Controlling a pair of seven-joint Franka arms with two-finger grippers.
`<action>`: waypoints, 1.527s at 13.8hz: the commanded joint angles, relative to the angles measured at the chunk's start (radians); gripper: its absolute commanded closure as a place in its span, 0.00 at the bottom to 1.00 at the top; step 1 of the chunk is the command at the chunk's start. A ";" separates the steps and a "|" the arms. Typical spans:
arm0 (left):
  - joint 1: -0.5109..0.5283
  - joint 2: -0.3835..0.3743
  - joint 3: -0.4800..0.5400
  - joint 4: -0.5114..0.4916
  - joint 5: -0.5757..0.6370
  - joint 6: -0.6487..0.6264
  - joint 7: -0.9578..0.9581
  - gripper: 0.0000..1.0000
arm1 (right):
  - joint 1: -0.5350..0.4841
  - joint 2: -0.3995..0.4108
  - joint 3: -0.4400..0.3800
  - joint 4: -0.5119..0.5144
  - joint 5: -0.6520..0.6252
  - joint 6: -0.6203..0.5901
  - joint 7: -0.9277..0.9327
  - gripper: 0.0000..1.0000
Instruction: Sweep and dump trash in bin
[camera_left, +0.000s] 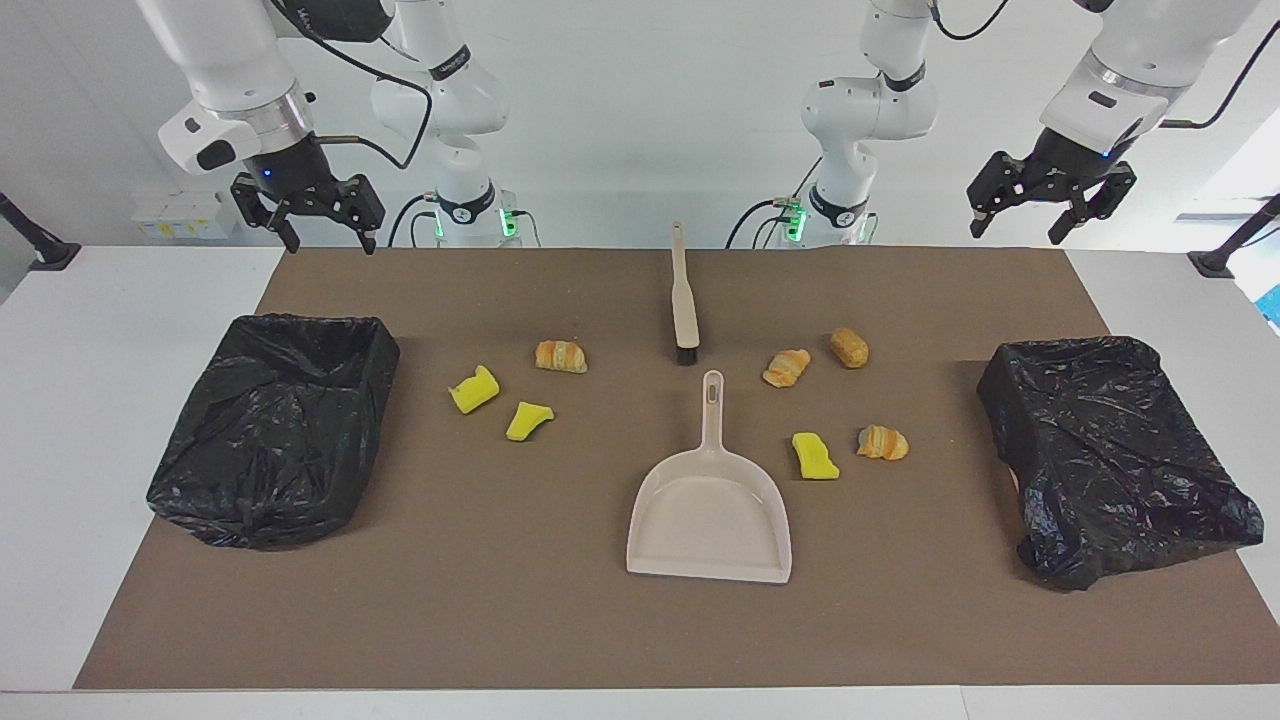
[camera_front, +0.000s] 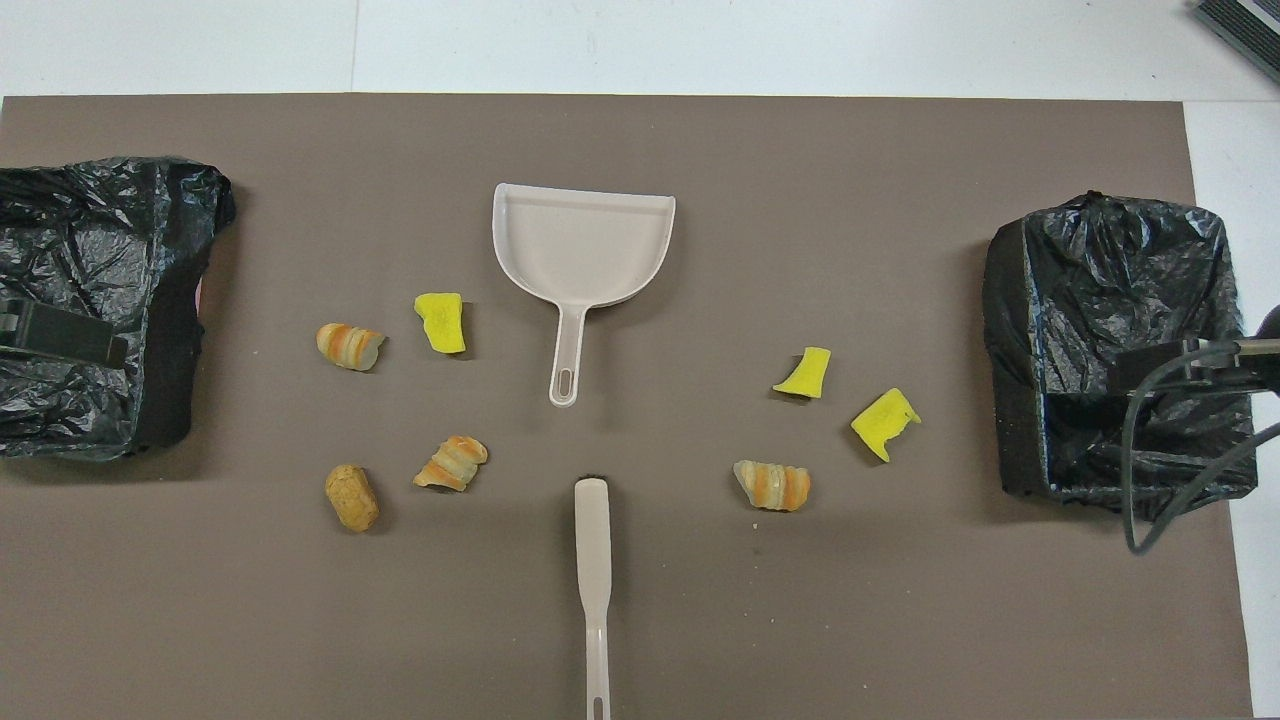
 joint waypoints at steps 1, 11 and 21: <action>0.016 -0.012 -0.009 -0.003 -0.009 -0.013 -0.001 0.00 | -0.010 -0.009 0.004 -0.012 0.017 0.005 0.000 0.00; 0.016 -0.012 -0.009 -0.003 -0.009 -0.013 -0.003 0.00 | 0.016 -0.013 0.014 -0.032 0.008 0.025 -0.004 0.00; 0.016 -0.012 -0.009 -0.003 -0.009 -0.013 -0.003 0.00 | 0.051 0.030 0.030 -0.097 0.022 0.156 -0.066 0.00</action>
